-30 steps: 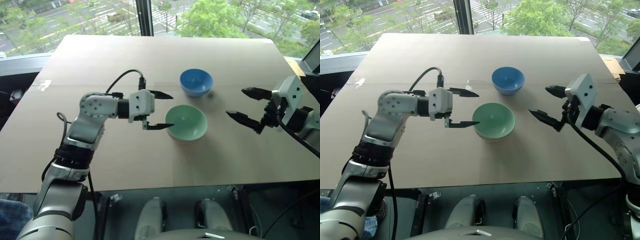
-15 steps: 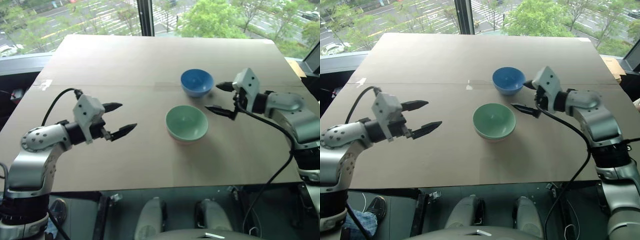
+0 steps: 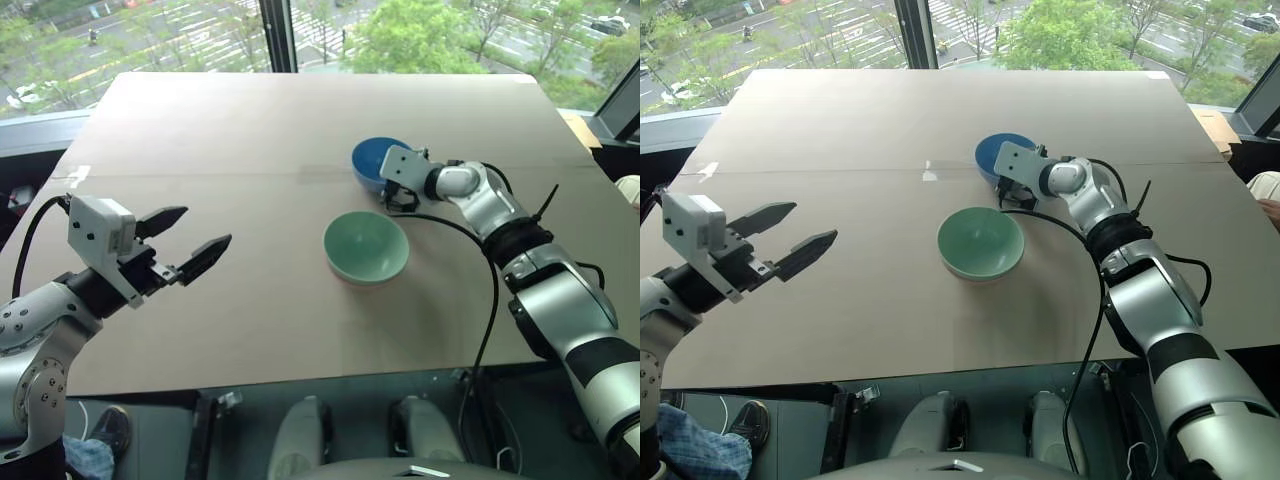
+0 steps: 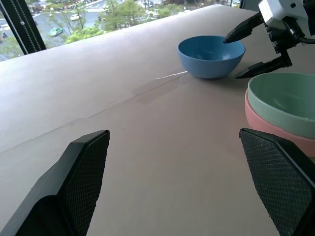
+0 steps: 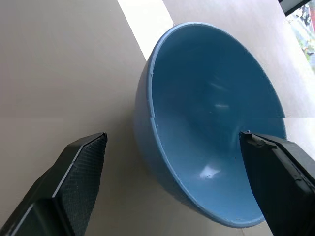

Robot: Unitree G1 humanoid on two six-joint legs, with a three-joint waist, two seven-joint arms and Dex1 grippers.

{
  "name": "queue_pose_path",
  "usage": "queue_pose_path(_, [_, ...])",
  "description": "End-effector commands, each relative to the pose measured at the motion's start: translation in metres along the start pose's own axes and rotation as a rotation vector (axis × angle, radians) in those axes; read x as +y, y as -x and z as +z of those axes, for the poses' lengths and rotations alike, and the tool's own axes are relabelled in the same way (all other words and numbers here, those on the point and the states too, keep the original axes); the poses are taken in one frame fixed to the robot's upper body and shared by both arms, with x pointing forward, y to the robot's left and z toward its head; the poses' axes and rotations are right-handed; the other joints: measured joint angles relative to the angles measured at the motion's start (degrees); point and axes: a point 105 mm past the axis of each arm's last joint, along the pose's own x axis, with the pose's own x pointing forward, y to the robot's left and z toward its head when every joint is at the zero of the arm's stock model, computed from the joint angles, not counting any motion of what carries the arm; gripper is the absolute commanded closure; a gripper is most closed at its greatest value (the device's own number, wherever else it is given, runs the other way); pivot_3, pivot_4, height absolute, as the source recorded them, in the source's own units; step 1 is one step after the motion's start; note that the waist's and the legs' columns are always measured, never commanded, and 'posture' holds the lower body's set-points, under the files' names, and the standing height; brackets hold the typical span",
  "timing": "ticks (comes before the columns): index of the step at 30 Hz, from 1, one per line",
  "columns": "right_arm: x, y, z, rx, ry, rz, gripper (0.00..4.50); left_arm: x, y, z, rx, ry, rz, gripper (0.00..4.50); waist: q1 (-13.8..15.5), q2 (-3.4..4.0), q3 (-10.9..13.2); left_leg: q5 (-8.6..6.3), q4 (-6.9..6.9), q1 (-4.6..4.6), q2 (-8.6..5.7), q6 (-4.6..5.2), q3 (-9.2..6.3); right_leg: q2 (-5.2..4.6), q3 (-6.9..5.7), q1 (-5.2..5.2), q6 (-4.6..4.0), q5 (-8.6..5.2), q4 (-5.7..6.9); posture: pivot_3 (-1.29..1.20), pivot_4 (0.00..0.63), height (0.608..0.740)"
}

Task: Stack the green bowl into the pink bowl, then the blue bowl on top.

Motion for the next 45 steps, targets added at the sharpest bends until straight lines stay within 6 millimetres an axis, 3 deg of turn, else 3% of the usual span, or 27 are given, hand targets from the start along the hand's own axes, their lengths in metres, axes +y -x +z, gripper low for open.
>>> queue_pose_path(1, [-0.003,-0.005,0.011,-0.007,0.105,-0.006,0.00,0.002,0.009,0.012,-0.021,-0.030,0.022,0.05,-0.34,0.02,0.01,0.01,-0.03,0.09,0.00,-0.02,0.00,0.00,0.00,0.09,0.00,0.00,0.00,0.00,0.150,0.740])
queue_pose_path(5, [0.003,-0.011,0.010,0.007,0.101,0.006,0.00,0.004,0.008,0.015,-0.029,-0.014,0.040,0.05,-0.62,0.07,0.04,0.02,-0.09,0.38,0.01,-0.05,0.02,-0.01,0.04,0.33,-0.01,-0.01,-0.03,0.00,0.150,0.740])
queue_pose_path(8, [-0.003,-0.010,0.012,0.004,0.098,-0.022,0.68,0.007,0.008,0.017,-0.032,-0.022,0.057,0.00,-0.66,0.10,0.06,0.06,-0.10,0.44,0.04,-0.12,0.01,-0.01,0.07,0.33,-0.02,0.00,0.01,0.00,0.150,0.740])
queue_pose_path(10, [-0.003,-0.011,0.012,0.004,0.094,-0.025,1.66,0.007,0.007,0.018,-0.031,-0.026,0.058,0.00,-0.64,0.09,0.06,0.07,-0.13,0.44,0.06,-0.13,-0.01,-0.01,0.06,0.32,-0.04,0.00,0.01,0.00,0.150,0.740])
queue_pose_path(14, [-0.003,-0.009,0.007,0.014,0.098,-0.021,2.83,0.007,0.005,0.017,-0.021,-0.036,0.050,0.00,-0.68,0.09,0.05,0.07,-0.29,0.44,0.06,-0.13,0.01,-0.02,0.07,0.32,-0.04,0.01,0.01,0.00,0.150,0.740])
queue_pose_path(18, [-0.006,-0.007,0.002,0.023,0.089,-0.030,4.44,0.006,0.002,0.018,-0.028,-0.034,0.038,0.00,-0.67,0.12,0.08,0.08,-0.48,0.44,0.04,-0.14,0.02,-0.02,0.06,0.31,-0.04,0.01,-0.02,0.00,0.150,0.740])
queue_pose_path(24, [-0.007,-0.004,0.004,-0.016,0.107,-0.044,4.44,0.003,-0.002,0.017,-0.033,-0.034,0.017,0.00,-0.74,0.17,0.10,0.09,-0.56,0.44,0.03,-0.15,0.06,-0.02,0.06,0.28,-0.04,0.00,-0.06,0.00,0.150,0.740])
queue_pose_path(27, [-0.017,0.008,0.021,-0.123,0.143,-0.027,4.44,0.001,-0.004,0.017,-0.031,-0.041,-0.012,0.00,-0.66,0.18,0.11,0.09,-0.56,0.45,0.03,-0.16,0.06,-0.02,0.06,0.28,-0.04,0.00,-0.05,0.00,0.150,0.740])
queue_pose_path(30, [-0.014,0.028,0.044,-0.251,0.183,0.055,4.44,-0.001,-0.007,0.015,-0.024,-0.050,-0.049,0.00,-0.49,0.20,0.12,0.09,-0.56,0.44,0.03,-0.16,0.04,-0.04,0.06,0.29,-0.04,0.01,-0.06,0.00,0.150,0.740])
queue_pose_path(32, [-0.005,0.044,0.058,-0.320,0.197,0.120,4.44,-0.001,-0.011,0.015,-0.023,-0.058,-0.076,0.00,-0.59,0.22,0.14,0.09,-0.57,0.43,0.05,-0.16,0.04,-0.04,0.06,0.28,-0.04,0.01,-0.08,0.00,0.150,0.740])
queue_pose_path(35, [0.031,0.082,0.073,-0.407,0.249,0.309,4.44,-0.003,-0.022,0.016,-0.039,-0.066,-0.141,0.00,-0.02,0.23,0.15,0.09,-0.60,0.45,0.10,-0.17,0.01,-0.02,0.04,0.30,-0.04,0.00,-0.09,0.00,0.150,0.740])
queue_pose_path(38, [0.056,0.106,0.080,-0.423,0.267,0.401,4.44,-0.003,-0.030,0.013,-0.015,-0.093,-0.203,0.00,0.45,0.27,0.17,0.09,-0.58,0.39,0.08,-0.16,0.01,-0.06,-0.03,0.29,-0.03,0.00,-0.09,0.00,0.150,0.740])
queue_pose_path(45, [0.091,0.133,0.079,-0.355,0.292,0.496,4.44,0.003,-0.055,0.019,-0.008,-0.141,-0.337,0.00,1.37,0.14,0.11,0.10,-0.38,0.51,0.02,-0.16,0.08,0.00,0.00,0.31,-0.05,-0.01,-0.04,0.00,0.150,0.740])
